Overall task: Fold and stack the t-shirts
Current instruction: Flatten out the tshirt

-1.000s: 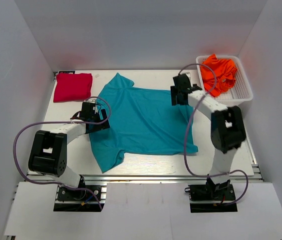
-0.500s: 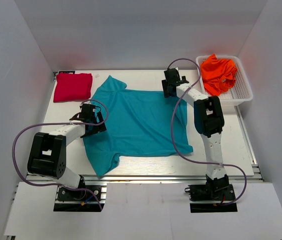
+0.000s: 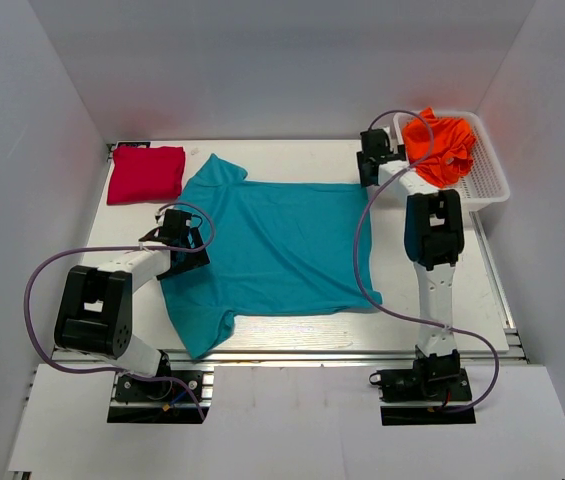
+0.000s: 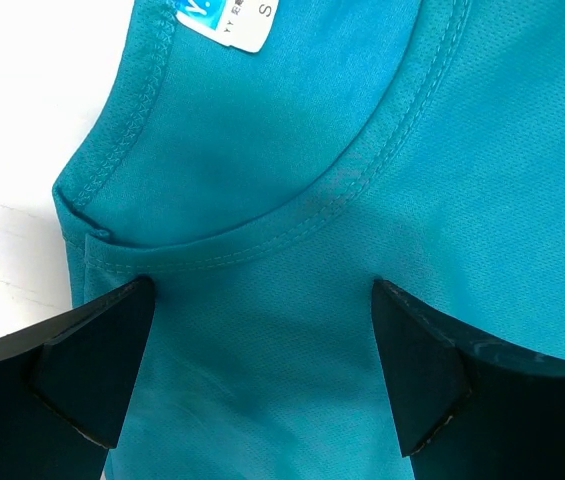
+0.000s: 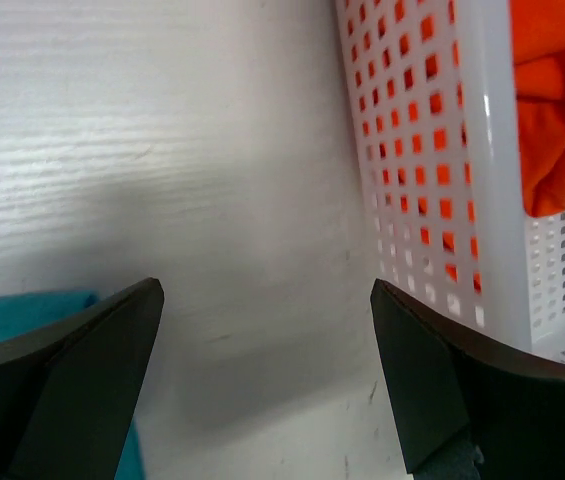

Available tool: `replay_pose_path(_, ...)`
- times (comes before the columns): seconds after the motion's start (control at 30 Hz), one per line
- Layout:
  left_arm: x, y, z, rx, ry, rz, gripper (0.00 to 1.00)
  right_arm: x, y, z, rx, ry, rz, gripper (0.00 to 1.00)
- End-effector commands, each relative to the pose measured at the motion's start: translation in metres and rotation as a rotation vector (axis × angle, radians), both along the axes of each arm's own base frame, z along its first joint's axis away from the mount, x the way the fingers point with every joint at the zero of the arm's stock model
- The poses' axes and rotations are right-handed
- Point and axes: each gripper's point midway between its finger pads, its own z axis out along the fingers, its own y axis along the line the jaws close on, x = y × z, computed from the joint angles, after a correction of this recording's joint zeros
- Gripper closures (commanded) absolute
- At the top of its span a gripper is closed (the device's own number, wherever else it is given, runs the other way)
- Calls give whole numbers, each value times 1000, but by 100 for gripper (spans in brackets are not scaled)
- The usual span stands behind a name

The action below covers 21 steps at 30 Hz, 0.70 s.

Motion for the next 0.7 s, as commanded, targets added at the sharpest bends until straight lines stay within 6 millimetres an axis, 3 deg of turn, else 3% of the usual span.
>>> replay_pose_path(0.0, -37, 4, -17, -1, 125, 25, 0, 28, -19, 43, 24, -114, -14, 10)
replay_pose_path(0.1, -30, 3, -11, -4, 105, 25, 0, 25, 16, 57, 121, -83, 172, 10)
replay_pose_path(0.13, -29, 3, -11, -4, 105, 25, 0, 21, 39, 68, 181, -87, 263, 10)
replay_pose_path(0.17, -22, 0, -8, -17, 83, 21, 0, 8, 46, 69, 196, -65, 288, 10)
replay_pose_path(0.2, -20, -2, -7, -30, 72, 16, 0, 3, 55, 87, 244, -99, 289, 10)
replay_pose_path(0.23, -17, -3, -5, -27, 65, 7, 0, -5, 70, 89, 311, -87, 341, 10)
replay_pose_path(0.27, -10, -6, -1, -41, 46, 1, 0, -22, 73, 69, 345, -29, 349, 10)
replay_pose_path(0.3, -8, -8, 0, -53, 37, -4, 0, -31, 81, 95, 399, -68, 362, 10)
replay_pose_path(0.33, -4, -10, 3, -62, 27, -8, 0, -40, 90, 94, 450, -49, 398, 10)
replay_pose_path(0.37, 2, -13, 8, -74, 6, -13, 0, -62, 100, 69, 523, 22, 415, 10)
replay_pose_path(0.4, 2, -16, 8, -83, 10, -28, 0, -72, 104, 92, 563, -16, 425, 10)
replay_pose_path(0.43, 8, -19, 12, -98, -9, -46, 0, -94, 104, 63, 596, 58, 401, 10)
replay_pose_path(0.5, 15, -22, 18, -105, -31, -60, 0, -112, 115, 76, 678, 52, 433, 10)
replay_pose_path(0.53, 20, -23, 23, -107, -46, -60, 0, -134, 115, 50, 707, 123, 398, 10)
replay_pose_path(0.57, 26, -23, 31, -105, -70, -69, 0, -144, 122, 57, 745, 126, 429, 10)
replay_pose_path(0.67, 35, -29, 42, -129, -115, -83, 0, -172, 124, 29, 793, 216, 412, 10)
